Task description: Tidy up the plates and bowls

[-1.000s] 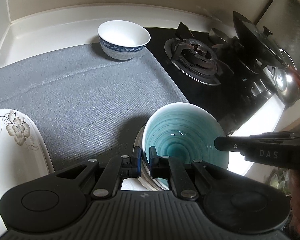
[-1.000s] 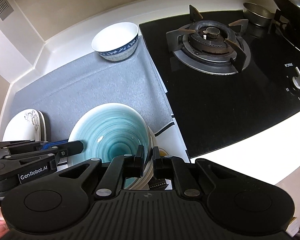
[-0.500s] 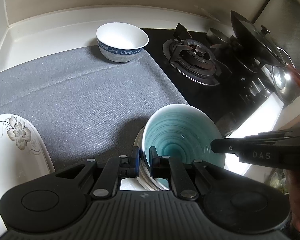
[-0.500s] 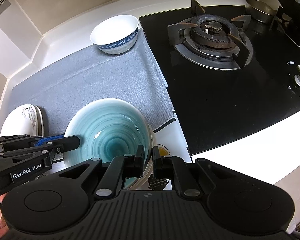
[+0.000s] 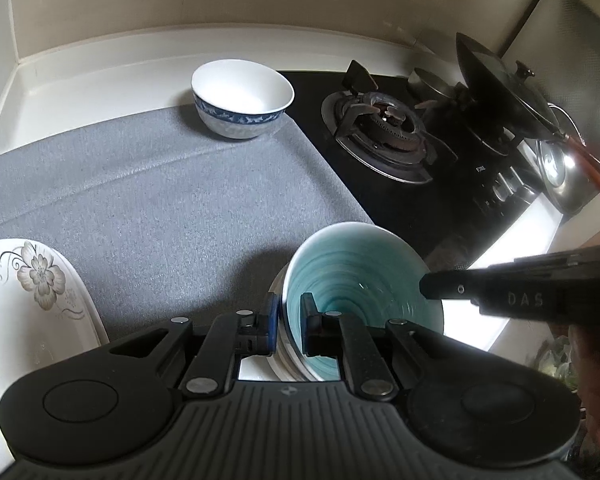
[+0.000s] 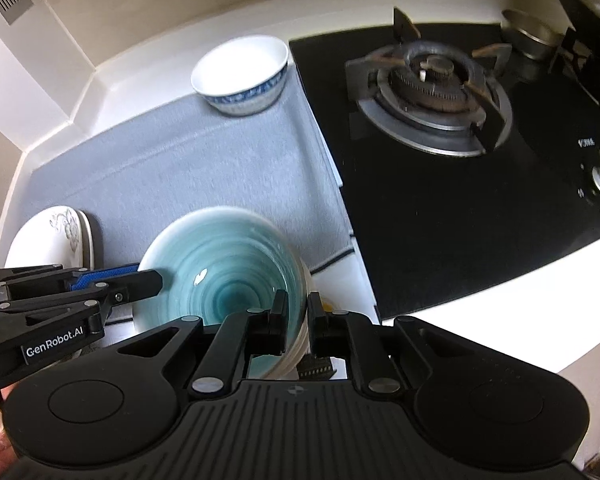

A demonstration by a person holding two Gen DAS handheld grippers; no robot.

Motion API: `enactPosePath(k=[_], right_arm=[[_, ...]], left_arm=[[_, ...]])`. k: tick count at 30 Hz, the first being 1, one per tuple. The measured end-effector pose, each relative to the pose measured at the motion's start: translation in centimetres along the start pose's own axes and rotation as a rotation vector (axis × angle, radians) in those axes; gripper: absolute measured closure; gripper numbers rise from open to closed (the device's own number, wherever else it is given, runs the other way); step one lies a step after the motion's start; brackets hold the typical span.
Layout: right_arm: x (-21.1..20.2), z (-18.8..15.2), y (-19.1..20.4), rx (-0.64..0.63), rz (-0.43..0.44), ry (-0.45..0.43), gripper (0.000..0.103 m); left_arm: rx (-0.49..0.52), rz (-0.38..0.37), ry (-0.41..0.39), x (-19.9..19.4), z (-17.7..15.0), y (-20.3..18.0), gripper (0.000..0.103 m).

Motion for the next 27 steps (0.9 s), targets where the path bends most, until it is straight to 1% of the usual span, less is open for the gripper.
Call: enactPosePath(k=[3,5,8,9,10,11,15,18,20,21,22,24,26,27], right_arm=[[0.2,0.5,-0.1,-0.004,0.009,-0.015,0.091],[0.4,0.4,0.2,-0.038,0.003,-0.01,0.091],[0.4,0.4,0.2,-0.059,0.009,-0.006,0.091],[0.3,0.5,0.1,-0.054,0.02,-0.006,0.091],[0.2,0.7,-0.1,-0.044,0.032,-0.012,0.091],[-0.1,1.1,-0.3,-0.031,0.045,-0.028,0.091],[-0.9,3.3,-0.9,0.002,0.112,-0.12,0.091],[-0.6,5.6,-1.1,0.037,0.189,-0.177,0.086],[0.1,7.4,-1.3,0.051,0.226,-0.2,0.075],[0.7,8.4,-1.3,0.055,0.248,-0.208,0.072],[1.3,9.3,-1.2,0.061,0.263,-0.204,0.07],[2.9,11.2,-1.3,0.102,0.279,-0.185,0.07],[4.7,12.8,-1.2,0.133,0.299,-0.171,0.064],[5.8,13.6,-1.2,0.146,0.298,-0.155,0.063]], left_arm=[[0.009,0.008,-0.003,0.0,0.0,-0.1,0.093],[0.008,0.011,-0.004,-0.1,-0.1,-0.2,0.093],[-0.029,0.009,-0.018,-0.5,0.1,0.0,0.093],[-0.042,0.007,-0.036,-0.9,0.4,0.0,0.091],[-0.049,0.012,-0.058,-1.3,0.7,0.0,0.088],[-0.053,0.02,-0.081,-1.7,1.0,0.0,0.087],[-0.086,0.046,-0.16,-3.2,2.2,-0.1,0.081],[-0.102,0.095,-0.209,-4.0,2.6,-0.4,0.081],[-0.14,0.133,-0.226,-4.6,2.6,-0.3,0.081],[-0.163,0.149,-0.232,-5.0,2.5,-0.2,0.081],[-0.178,0.16,-0.242,-5.3,2.5,-0.3,0.081],[-0.188,0.197,-0.261,-6.1,2.0,-0.5,0.081],[-0.212,0.237,-0.274,-6.7,1.6,-0.9,0.081],[-0.226,0.253,-0.28,-7.0,1.3,-1.1,0.081]])
Point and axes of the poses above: each gripper's, at about its wrist camera, not at the fingertips, and x roughly the way its jaws point, y to its left, z to its top, the point moved 7 cm from there along x, roughly the way its jaws point, and after that the axes turned 9 degrees about -y, right-handed, at the moved point
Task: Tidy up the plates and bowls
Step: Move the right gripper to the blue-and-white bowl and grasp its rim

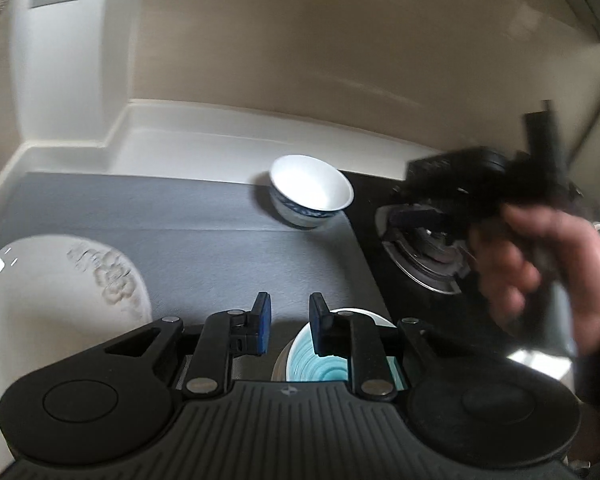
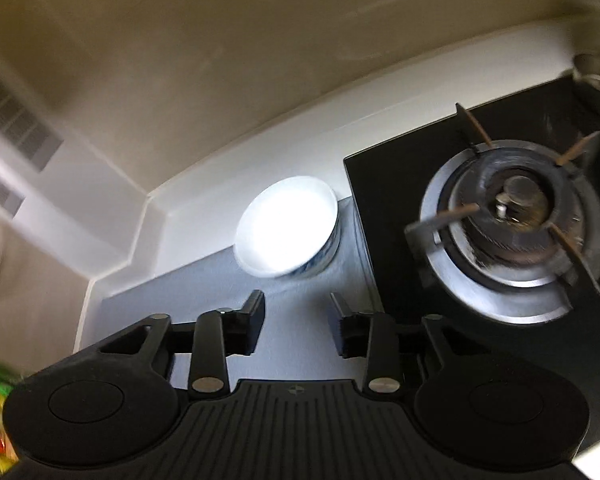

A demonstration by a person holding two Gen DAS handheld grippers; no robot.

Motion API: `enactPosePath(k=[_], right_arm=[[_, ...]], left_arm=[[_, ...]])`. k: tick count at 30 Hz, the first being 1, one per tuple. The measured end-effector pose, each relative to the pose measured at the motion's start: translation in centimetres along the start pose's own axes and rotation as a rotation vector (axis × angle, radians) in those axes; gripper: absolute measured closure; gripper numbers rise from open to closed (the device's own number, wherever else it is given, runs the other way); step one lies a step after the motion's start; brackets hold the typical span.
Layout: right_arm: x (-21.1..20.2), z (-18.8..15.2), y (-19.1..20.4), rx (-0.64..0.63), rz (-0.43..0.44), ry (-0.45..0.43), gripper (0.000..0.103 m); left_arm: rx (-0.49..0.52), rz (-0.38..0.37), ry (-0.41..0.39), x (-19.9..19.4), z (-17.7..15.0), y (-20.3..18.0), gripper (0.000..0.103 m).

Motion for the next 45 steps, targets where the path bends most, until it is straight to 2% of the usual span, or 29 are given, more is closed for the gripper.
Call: enactPosePath(k=[6,9,18,21,23,24,28,34,40,45], right_arm=[[5.7,1.8,-0.6,0.045,0.02,0.053,0.063],[8.0,1.7,-1.5,0.074,-0.03,0.112,0.063],[10.6,1.3,-2.0,0.051,-0.018,0.173,0.064],[11.1,1.3,-2.4,0.064,-0.008,0.184,0.071],[11.0,1.2,-2.1,0.043,0.013,0.186,0.081],[10.9,1.2,-1.9,0.031,0.017,0.186,0.081],[11.0,1.1,-1.5,-0.014,0.0,0.201,0.085],[10.6,0.4,-0.7,-0.043,0.026,0.256,0.087],[10.1,-1.1,0.4,-0.084,0.058,0.33,0.091],[9.9,-1.2,0.5,-0.067,0.043,0.319,0.092]], left_arm=[[-0.049,0.116,-0.025,-2.7,-1.7,-0.1,0.081],[-0.061,0.175,-0.032,-3.8,-2.4,-0.1,0.081],[-0.087,0.283,-0.043,-6.4,-4.1,-1.2,0.081],[-0.094,0.308,-0.05,-7.0,-4.5,-1.5,0.081],[-0.106,0.326,-0.05,-7.4,-4.8,-1.6,0.081],[-0.11,0.333,-0.05,-7.4,-4.9,-1.5,0.081],[-0.119,0.349,-0.059,-7.9,-5.1,-1.6,0.081],[-0.121,0.349,-0.07,-7.7,-5.4,-1.6,0.081],[-0.102,0.313,-0.089,-7.3,-4.6,-1.2,0.081],[-0.099,0.28,-0.106,-6.9,-3.6,-0.5,0.081]])
Point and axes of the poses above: each gripper's, at about its wrist camera, not at the fingertips, and x roughly the way its jaws point, y to its left, z to its top, the point moved 7 cm from there along x, roughly the way its jaws point, and after that the axes turned 9 degrees about -y, right-handed, at the moved point
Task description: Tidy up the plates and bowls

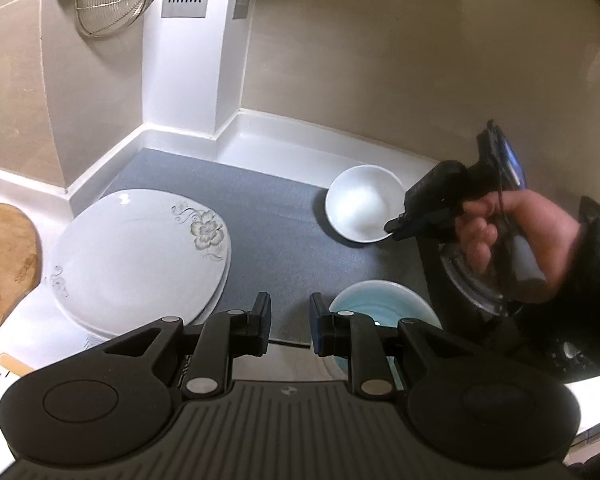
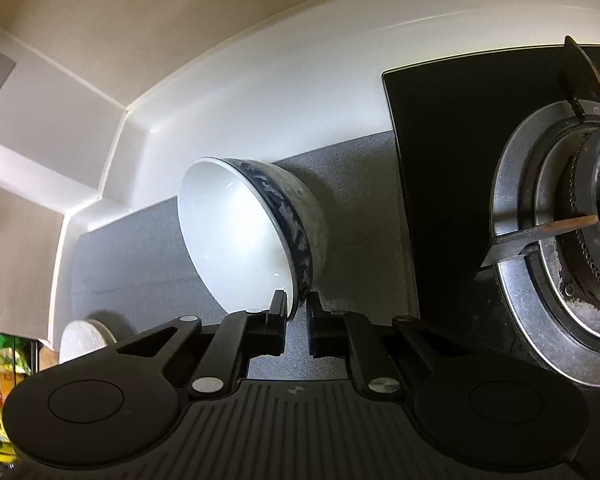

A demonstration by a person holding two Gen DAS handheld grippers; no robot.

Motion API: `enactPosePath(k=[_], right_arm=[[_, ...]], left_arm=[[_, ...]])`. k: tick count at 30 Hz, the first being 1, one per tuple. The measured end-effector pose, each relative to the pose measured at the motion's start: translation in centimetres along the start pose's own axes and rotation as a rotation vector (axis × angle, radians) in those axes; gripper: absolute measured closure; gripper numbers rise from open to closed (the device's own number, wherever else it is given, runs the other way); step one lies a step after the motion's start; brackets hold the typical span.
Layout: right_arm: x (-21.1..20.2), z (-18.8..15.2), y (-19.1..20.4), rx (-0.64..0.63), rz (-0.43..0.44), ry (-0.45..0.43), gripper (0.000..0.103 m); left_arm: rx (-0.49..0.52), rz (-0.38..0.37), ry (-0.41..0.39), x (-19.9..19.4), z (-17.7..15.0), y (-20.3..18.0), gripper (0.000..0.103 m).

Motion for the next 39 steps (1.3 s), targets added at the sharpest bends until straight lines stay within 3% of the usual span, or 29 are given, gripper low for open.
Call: enactPosePath(k=[10,19,28,39], right_arm=[[0.1,1.6,-0.6,-0.014,-0.063,-0.08,0.095],[1.2,3.5,-0.9,0.002,-0.097,-0.114,0.089],[3.6,3.4,-0.1,-0.032,-0.139,-0.07,0.079],[4.0,2.0,0.4,-0.026,-0.085,-0.014,0.087]], left_arm=[[0.006,-0.019,0.012,-0.4,-0.2,2.0,0.081],[0.001,-0.008,0.013,-1.7,-0.1,4.1,0.08],[-0.009,-0.001,0.01,-2.0,0.6,5.8,0.08],[-0.007,-0.046,0.019,-0.7,1.1,6.4,0.081]])
Point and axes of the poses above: each gripper's, at about its wrist camera, not at the fingertips, and x roughly the way its jaws point, y to its left, z to its top, the point moved 7 cm from there along x, roughly the way its jaws point, and after that the axes turned 9 degrees about -y, right-handed, at the moved point
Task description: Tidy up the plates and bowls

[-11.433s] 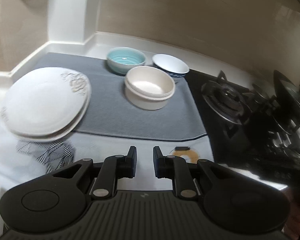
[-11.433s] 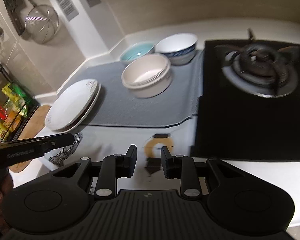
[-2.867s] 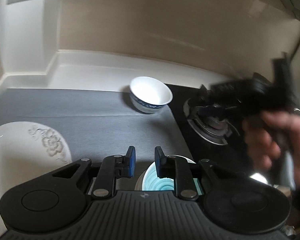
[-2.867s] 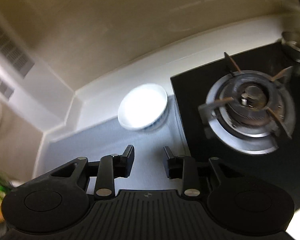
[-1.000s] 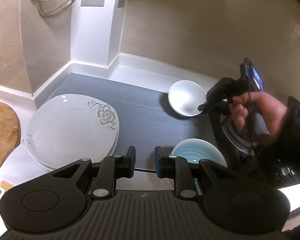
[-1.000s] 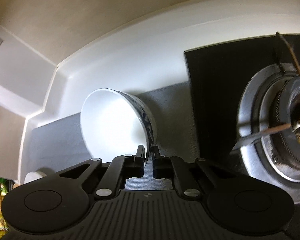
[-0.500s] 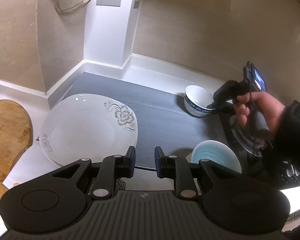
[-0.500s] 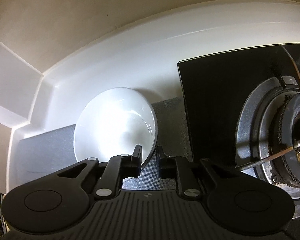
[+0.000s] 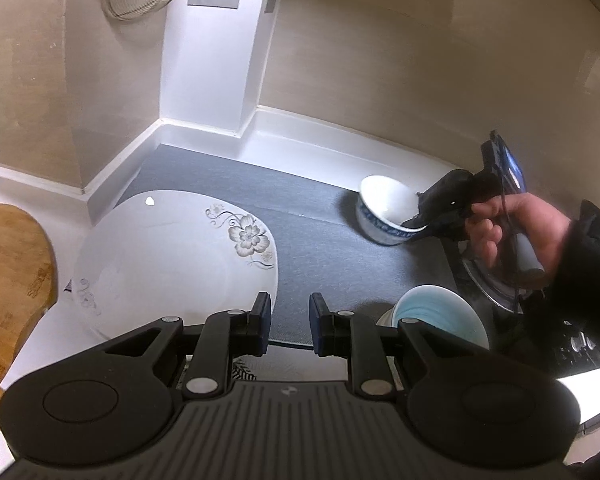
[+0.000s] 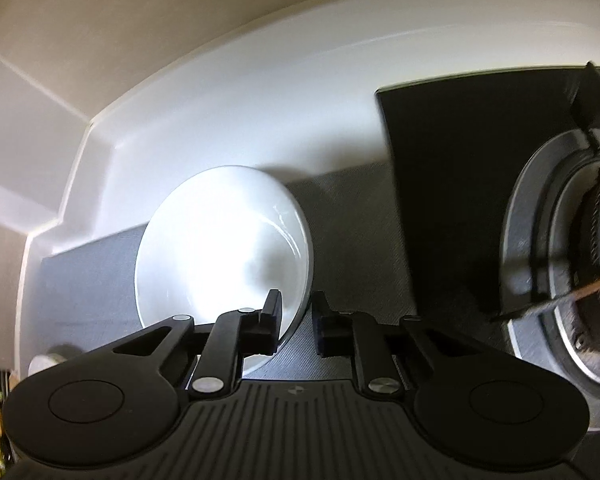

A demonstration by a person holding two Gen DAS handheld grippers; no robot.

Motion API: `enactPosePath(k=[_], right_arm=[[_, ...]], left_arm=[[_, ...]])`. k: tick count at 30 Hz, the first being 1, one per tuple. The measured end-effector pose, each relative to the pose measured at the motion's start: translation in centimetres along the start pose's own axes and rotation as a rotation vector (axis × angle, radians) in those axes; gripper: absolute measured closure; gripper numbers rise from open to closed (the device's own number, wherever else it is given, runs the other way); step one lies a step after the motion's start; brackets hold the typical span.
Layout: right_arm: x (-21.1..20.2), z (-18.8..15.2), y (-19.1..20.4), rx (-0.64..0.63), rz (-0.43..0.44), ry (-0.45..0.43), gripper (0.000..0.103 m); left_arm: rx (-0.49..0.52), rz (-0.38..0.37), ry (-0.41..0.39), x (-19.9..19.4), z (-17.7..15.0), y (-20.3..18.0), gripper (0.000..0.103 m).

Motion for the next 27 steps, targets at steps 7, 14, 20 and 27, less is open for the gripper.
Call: enactPosePath(k=[7,14,20,27], right_arm=[[0.1,-2.3,1.9,-0.056,0.076,0.105,0.089],[-0.5,-4.6,3.9,-0.206,0.14,0.203,0.088],[-2.0,-5.5,4.1,-0.249,0.1,0.155,0.082],[-3.3,-6.3,4.7,-0.288,0.028,0.058,0.074]], left_arm=[[0.009,-0.047,0.008,1.9,0.5,-0.4,0.079],[0.011,-0.082,0.029,4.5,1.0,-0.5,0.075],[0.019,-0.097,0.075,7.8,1.4,-0.7,0.075],[0.064,-0.147,0.098,11.5,2.5,-1.9,0.076]])
Point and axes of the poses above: each gripper's, at about its wrist camera, not at the fingertips, and x roughly the way its jaws point, y to its left, z to its top, the point moved 7 cm from there along x, roughly the way its jaws point, and after that the axes turned 9 degrees about -y, right-handed, at the moved point
